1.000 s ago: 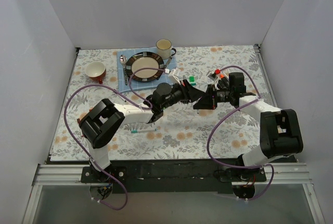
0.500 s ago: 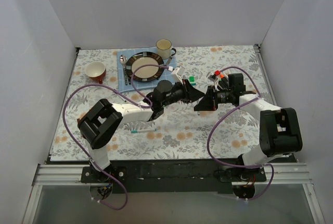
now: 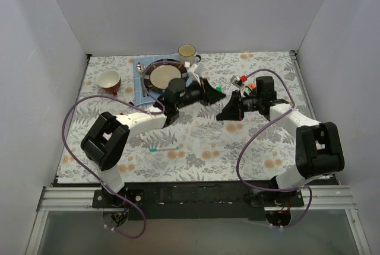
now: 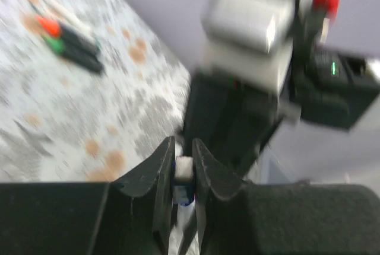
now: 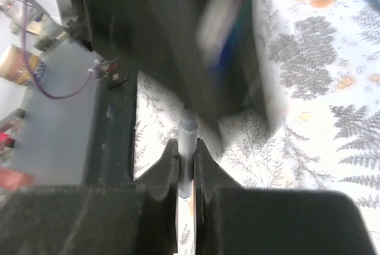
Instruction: Open the pen caps
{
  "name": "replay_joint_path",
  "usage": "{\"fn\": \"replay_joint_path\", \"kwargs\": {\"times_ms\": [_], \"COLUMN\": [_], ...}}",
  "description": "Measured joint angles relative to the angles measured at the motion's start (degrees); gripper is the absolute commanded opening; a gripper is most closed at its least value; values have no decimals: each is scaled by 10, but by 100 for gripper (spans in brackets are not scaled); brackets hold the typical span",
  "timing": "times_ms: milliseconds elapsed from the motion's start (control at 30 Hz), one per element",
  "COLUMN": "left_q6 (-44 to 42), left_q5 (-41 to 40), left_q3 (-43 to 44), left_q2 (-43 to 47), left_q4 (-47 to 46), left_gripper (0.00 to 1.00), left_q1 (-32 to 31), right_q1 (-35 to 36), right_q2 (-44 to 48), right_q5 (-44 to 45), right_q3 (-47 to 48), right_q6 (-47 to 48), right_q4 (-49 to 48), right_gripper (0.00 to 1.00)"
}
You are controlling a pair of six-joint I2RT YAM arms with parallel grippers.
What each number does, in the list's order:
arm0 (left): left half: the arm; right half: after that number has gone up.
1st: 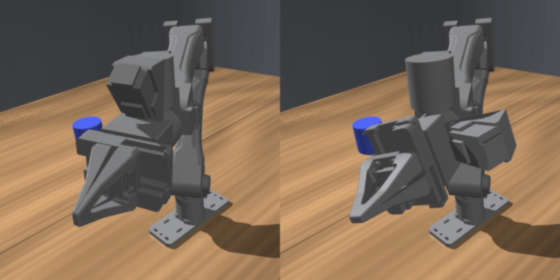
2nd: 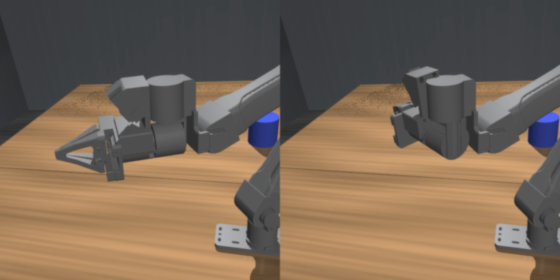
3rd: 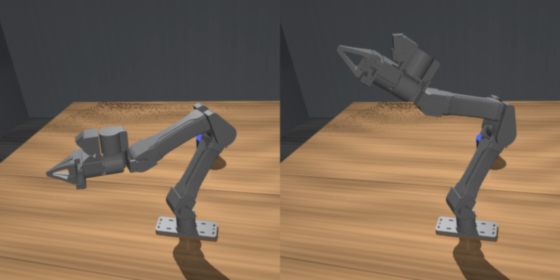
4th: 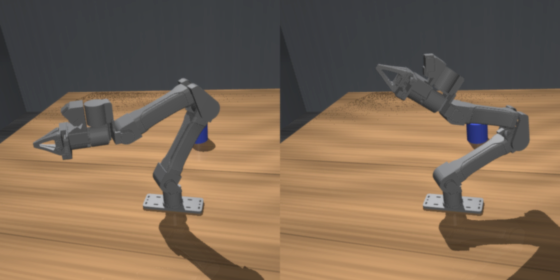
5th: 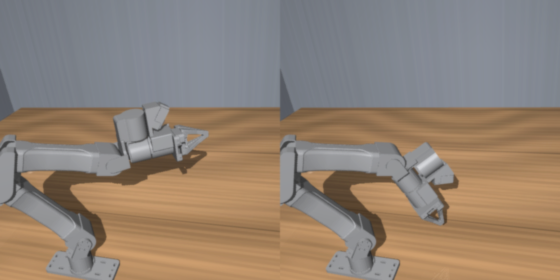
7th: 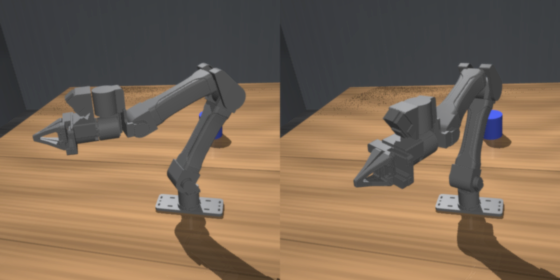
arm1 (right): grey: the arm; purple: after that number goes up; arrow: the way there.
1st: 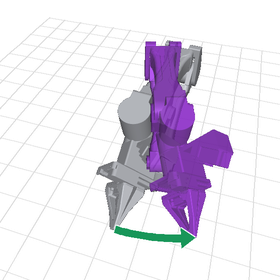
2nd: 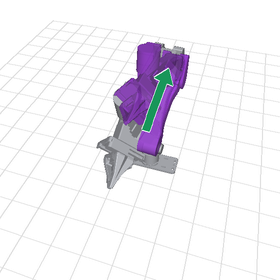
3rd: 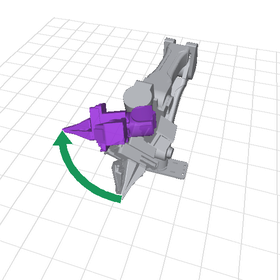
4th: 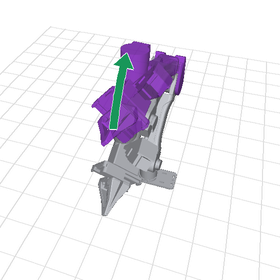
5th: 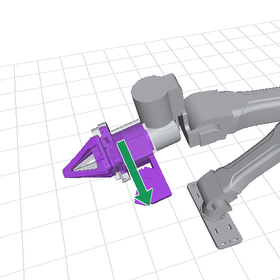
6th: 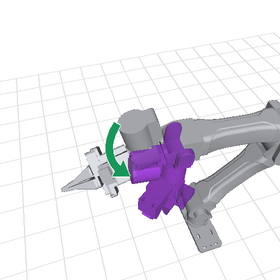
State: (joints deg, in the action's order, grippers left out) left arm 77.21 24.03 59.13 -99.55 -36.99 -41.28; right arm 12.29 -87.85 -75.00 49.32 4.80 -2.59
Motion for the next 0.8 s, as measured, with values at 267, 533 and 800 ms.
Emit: {"fn": "replay_joint_path", "kwargs": {"times_ms": [267, 533, 800], "left_q6": [-56, -9, 2], "left_q5": [-160, -107, -17], "left_q3": [278, 247, 221], "left_q2": [-3, 16, -122], "left_q4": [3, 44, 245], "left_gripper": [0, 0, 1], "left_q1": [185, 174, 123], "right_q1": [33, -7, -34], "right_q2": [4, 7, 9], "right_q5": [-9, 179, 426], "right_q3": [3, 34, 76], "right_q6": [69, 112, 145], "right_q4": [92, 164, 196], "right_gripper": [1, 1, 1]}}
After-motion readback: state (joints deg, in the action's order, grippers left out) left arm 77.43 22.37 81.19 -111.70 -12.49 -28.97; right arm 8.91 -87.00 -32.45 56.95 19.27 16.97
